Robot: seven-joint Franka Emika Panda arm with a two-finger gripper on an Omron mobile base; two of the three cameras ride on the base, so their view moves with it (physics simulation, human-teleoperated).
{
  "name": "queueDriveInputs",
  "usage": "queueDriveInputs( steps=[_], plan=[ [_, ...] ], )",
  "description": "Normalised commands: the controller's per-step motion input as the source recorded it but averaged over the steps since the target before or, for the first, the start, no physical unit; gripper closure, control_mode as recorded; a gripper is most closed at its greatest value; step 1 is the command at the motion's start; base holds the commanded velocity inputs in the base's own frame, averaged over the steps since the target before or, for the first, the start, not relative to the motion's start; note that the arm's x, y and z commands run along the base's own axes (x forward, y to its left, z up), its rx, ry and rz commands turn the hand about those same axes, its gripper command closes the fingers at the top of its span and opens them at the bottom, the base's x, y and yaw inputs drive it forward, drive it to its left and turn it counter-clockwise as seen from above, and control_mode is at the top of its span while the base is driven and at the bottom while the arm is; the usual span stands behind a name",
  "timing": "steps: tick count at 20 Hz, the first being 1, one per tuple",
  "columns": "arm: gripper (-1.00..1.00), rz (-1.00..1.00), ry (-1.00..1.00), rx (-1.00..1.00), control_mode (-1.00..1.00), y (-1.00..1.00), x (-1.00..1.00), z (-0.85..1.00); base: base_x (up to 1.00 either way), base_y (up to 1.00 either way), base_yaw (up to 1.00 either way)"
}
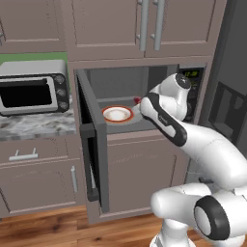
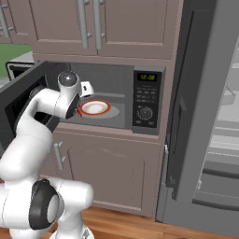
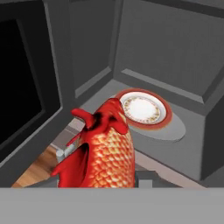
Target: Transport the fish from the fridge to the microwave and turn on the microwave.
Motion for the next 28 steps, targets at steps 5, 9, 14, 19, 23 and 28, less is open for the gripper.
queueDriveInputs(
  steps=[5,9,14,19,23,28],
  plan=[
    [1.0,0.03,0.0,-0.02,-1.0,0.12,0.47,-0.23,0.0,0.0,0.0],
    [1.0,0.02,0.0,-0.01,-1.0,0.09,0.47,-0.22,0.0,0.0,0.0],
    [1.0,0.02,0.0,-0.01,-1.0,0.09,0.5,-0.22,0.0,0.0,0.0],
    [1.0,0.02,0.0,-0.01,-1.0,0.06,0.46,-0.23,0.0,0.0,0.0],
    [1.0,0.03,0.0,-0.02,-1.0,0.05,0.42,-0.23,0.0,0.0,0.0],
    [1.0,0.05,0.01,-0.06,-1.0,0.07,0.37,-0.25,0.0,0.0,0.0]
  ],
)
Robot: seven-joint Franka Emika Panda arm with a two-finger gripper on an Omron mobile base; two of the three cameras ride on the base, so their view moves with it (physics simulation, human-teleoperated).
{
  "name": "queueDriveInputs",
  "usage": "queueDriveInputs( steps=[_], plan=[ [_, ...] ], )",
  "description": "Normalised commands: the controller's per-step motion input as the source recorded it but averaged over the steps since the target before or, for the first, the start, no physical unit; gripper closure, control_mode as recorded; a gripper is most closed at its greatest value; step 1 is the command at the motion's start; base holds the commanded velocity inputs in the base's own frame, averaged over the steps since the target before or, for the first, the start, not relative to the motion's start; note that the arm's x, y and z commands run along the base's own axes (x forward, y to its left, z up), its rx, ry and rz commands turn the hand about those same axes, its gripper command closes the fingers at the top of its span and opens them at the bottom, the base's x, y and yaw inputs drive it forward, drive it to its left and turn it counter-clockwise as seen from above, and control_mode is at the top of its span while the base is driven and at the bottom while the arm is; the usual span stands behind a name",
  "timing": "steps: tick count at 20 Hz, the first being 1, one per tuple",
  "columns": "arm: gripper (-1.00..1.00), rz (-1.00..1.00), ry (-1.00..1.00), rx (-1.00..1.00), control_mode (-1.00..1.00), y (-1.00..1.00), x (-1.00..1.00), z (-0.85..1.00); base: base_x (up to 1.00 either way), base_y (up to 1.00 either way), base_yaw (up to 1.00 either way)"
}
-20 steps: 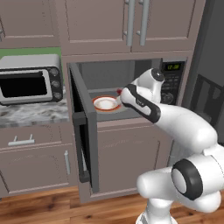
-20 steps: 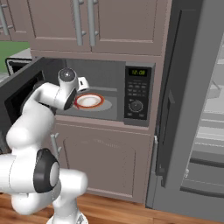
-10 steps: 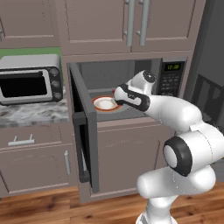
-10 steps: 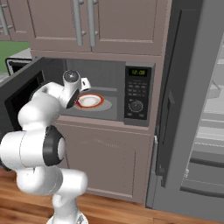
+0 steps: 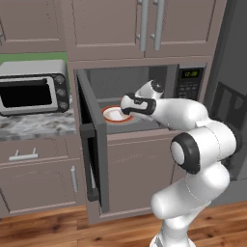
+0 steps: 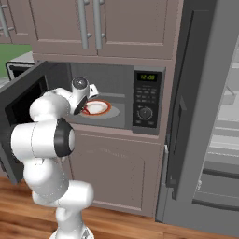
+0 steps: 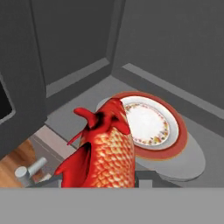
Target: Transport the fish from the fridge to the microwave and turn on the microwave.
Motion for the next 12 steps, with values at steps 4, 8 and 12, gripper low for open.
queueDriveInputs(
  steps=[4,8,12],
  plan=[
    [1.0,0.07,0.03,-0.08,-1.0,0.07,0.4,-0.23,0.0,0.0,0.0],
    [1.0,0.07,0.01,-0.02,-1.0,0.08,0.39,-0.17,0.0,0.0,0.0],
    [1.0,0.07,0.0,-0.01,-1.0,0.06,0.35,-0.18,0.0,0.0,0.0]
  ],
)
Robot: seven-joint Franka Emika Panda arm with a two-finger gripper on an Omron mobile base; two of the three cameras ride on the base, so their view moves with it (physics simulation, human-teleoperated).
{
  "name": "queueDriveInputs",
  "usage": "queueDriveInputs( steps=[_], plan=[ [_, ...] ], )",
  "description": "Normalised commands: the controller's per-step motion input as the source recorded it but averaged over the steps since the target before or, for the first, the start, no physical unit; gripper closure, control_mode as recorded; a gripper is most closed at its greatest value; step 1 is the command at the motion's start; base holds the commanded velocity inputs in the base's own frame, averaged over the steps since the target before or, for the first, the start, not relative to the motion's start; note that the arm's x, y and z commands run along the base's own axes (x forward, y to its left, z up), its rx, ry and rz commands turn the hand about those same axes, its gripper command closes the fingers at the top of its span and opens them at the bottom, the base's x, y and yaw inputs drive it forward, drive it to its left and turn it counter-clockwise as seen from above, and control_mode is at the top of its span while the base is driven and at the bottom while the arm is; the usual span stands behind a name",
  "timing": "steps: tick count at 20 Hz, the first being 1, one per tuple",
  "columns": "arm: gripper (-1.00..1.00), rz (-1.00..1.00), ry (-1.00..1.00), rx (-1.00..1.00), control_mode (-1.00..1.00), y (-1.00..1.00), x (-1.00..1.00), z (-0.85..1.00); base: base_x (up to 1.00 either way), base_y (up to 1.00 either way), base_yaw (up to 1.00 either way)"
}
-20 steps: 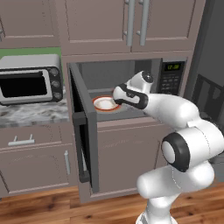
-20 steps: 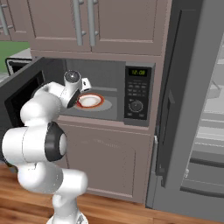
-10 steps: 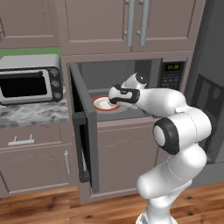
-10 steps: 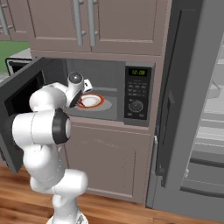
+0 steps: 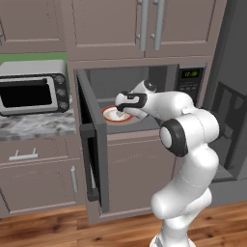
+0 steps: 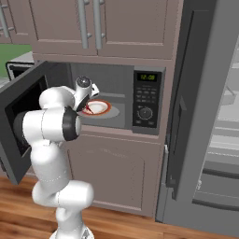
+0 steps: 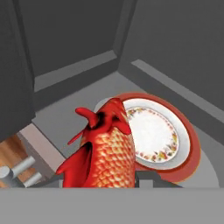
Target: Transport the fish from the fridge to the microwave and turn on the microwave.
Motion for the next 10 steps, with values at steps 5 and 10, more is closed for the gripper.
queueDriveInputs(
  steps=[5,10],
  plan=[
    [1.0,0.06,0.0,-0.05,-1.0,0.09,0.31,-0.24,0.0,0.0,0.0],
    [1.0,0.05,0.0,-0.04,-1.0,0.08,0.28,-0.19,0.0,0.0,0.0]
  ],
)
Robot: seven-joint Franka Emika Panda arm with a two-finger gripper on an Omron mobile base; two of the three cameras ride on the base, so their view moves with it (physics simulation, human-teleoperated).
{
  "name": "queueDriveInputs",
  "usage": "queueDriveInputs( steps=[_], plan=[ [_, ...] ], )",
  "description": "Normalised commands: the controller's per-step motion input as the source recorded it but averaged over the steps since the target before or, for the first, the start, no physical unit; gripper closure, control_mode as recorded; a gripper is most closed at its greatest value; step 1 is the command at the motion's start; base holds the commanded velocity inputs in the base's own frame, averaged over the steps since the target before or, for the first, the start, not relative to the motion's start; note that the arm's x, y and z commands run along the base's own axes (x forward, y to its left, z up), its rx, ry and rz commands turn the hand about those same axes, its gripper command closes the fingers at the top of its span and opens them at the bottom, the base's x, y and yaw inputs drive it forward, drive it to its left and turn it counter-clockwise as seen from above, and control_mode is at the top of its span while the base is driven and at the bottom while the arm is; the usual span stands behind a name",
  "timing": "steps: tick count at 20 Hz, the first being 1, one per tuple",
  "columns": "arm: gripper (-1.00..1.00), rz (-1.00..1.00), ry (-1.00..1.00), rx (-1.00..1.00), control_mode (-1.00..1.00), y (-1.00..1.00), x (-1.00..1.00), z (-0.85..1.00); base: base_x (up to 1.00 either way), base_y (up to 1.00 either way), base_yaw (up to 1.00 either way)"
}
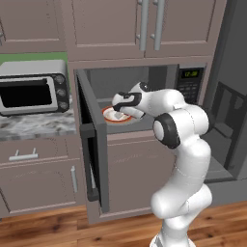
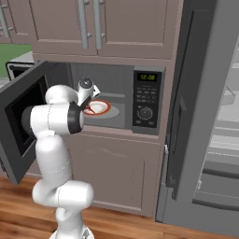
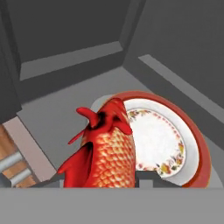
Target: Transport the fish from the fridge to the microwave and turn on the microwave.
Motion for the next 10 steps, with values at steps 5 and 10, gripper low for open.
queueDriveInputs(
  steps=[5,10],
  plan=[
    [1.0,0.06,0.0,-0.04,-1.0,0.06,0.31,-0.17,0.0,0.0,0.0],
    [1.0,0.06,0.0,-0.04,-1.0,0.05,0.34,-0.19,0.0,0.0,0.0]
  ],
)
